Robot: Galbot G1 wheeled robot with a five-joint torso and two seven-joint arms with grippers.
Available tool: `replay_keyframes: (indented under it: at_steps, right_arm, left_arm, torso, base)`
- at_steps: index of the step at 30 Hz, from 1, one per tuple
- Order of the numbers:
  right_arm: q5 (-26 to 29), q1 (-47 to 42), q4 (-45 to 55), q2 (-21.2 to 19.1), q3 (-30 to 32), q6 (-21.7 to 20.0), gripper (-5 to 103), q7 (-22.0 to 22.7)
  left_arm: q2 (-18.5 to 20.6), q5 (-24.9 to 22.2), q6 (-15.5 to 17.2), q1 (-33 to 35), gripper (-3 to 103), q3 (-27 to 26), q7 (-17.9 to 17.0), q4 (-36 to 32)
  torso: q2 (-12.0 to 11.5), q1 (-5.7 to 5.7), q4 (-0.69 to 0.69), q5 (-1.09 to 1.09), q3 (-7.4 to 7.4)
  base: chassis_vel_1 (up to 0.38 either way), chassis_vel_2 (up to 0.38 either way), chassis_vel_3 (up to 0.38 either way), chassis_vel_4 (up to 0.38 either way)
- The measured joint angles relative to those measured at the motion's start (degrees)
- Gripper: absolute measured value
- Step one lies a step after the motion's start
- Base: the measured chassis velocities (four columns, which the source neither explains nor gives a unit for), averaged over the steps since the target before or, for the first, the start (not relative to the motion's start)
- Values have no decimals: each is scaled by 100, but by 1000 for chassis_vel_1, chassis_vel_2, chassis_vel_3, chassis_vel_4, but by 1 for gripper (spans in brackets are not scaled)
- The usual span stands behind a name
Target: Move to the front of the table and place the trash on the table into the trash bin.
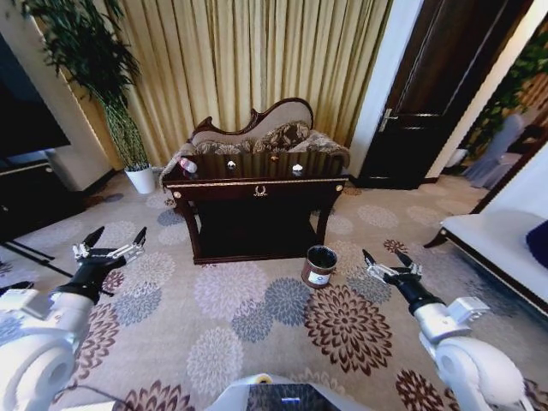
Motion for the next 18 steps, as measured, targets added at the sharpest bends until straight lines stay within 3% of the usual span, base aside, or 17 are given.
replay_keyframes:
  at_steps: [18]
  right_arm:
    - [22,-62,26,6,20,33,100,-74]
  left_arm:
    - [-78,20,-16,36,100,-15,7,-57]
  torso:
    - [0,-1,0,-1,0]
  base:
    - [-152,152,157,-156]
